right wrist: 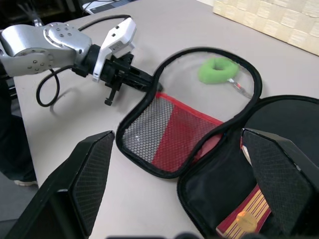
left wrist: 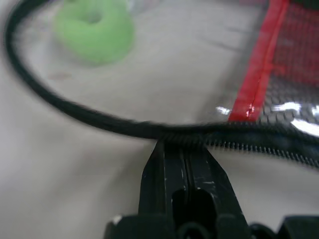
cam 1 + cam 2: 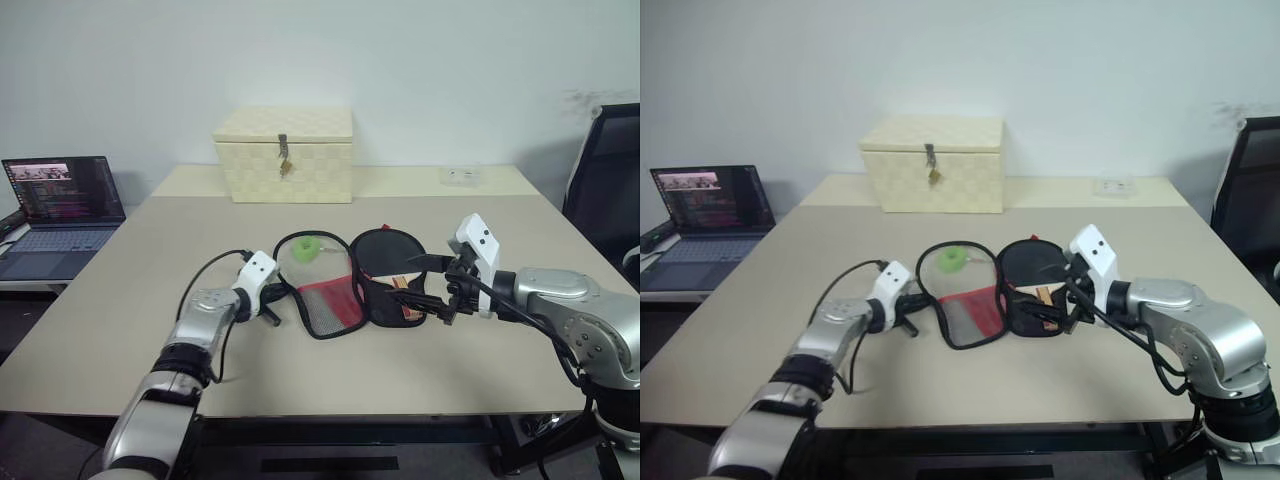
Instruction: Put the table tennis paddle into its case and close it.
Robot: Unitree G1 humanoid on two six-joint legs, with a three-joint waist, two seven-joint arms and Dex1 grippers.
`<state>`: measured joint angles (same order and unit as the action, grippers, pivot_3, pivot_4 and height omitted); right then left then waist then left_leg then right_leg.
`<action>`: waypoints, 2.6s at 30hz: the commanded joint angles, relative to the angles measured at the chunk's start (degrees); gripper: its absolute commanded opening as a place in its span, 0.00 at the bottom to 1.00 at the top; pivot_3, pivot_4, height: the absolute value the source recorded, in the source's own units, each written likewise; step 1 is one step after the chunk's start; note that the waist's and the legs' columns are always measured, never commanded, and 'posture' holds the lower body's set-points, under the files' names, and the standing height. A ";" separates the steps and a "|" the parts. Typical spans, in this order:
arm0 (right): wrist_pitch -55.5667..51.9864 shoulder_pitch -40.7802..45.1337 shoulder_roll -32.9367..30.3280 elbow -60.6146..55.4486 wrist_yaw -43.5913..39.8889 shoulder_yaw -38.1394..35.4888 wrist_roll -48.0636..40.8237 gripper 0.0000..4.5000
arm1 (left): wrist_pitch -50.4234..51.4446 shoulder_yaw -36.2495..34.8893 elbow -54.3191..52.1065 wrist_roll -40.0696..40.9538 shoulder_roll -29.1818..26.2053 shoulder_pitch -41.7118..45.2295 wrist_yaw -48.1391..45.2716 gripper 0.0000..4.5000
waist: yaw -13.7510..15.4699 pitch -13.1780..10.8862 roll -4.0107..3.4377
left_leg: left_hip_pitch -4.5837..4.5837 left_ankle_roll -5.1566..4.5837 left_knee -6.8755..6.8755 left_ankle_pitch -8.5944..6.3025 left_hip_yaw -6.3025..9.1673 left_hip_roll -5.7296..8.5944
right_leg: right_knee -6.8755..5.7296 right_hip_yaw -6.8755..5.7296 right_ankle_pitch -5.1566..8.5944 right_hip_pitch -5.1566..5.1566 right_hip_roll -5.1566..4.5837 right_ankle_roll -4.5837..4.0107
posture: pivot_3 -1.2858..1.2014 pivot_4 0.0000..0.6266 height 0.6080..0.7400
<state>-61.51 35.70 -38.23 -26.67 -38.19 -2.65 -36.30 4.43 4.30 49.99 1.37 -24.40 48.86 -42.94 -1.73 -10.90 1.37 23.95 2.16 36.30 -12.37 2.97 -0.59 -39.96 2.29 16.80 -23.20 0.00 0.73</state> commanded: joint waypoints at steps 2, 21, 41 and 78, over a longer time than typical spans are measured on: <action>0.43 0.57 -1.14 -1.14 1.39 -1.93 -0.23 1.00 | -3.12 -0.85 2.31 0.30 3.87 6.20 1.35 0.00 | 0.02 -0.01 0.02 | 0.03 0.00 0.03 0.00 0.00 0.01 | 0.01 0.00 -0.01 0.00 0.00 0.02 | 0.52 0.24 1.00; -2.83 0.93 -5.22 5.83 7.61 -7.33 0.92 1.00 | -12.21 -2.15 17.96 -0.15 14.97 28.36 0.53 0.00 | -1.04 -0.05 0.07 | 0.14 -0.07 0.37 -0.04 -0.07 0.15 | -0.02 0.12 -0.04 -0.01 0.29 0.18 | 0.52 0.24 1.00; 17.78 16.43 10.17 54.11 8.07 1.56 17.35 1.00 | 20.35 -10.24 -43.43 21.45 -11.28 -12.80 -22.92 0.00 | -0.62 -0.05 -0.04 | 0.04 -0.05 0.50 -0.03 -0.07 -0.07 | -0.13 0.14 -0.03 0.06 0.06 0.12 | 0.52 0.24 1.00; 18.15 27.42 24.12 83.06 -6.12 0.85 25.13 0.00 | 26.62 -12.71 -56.26 29.65 -17.24 -22.78 -20.35 0.00 | -3.30 0.00 0.00 | -0.21 -0.05 0.50 -0.04 -0.12 -0.23 | -0.37 0.34 -0.08 0.07 0.04 0.07 | 0.52 0.24 1.00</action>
<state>-40.67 62.60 -15.73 56.51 -42.02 -1.95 -9.85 30.60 -6.48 -3.15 28.93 -40.46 26.13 -62.06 -5.03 -10.90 1.37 23.75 2.10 36.79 -12.41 2.86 -0.82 -40.32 2.63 16.73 -23.15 0.04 0.79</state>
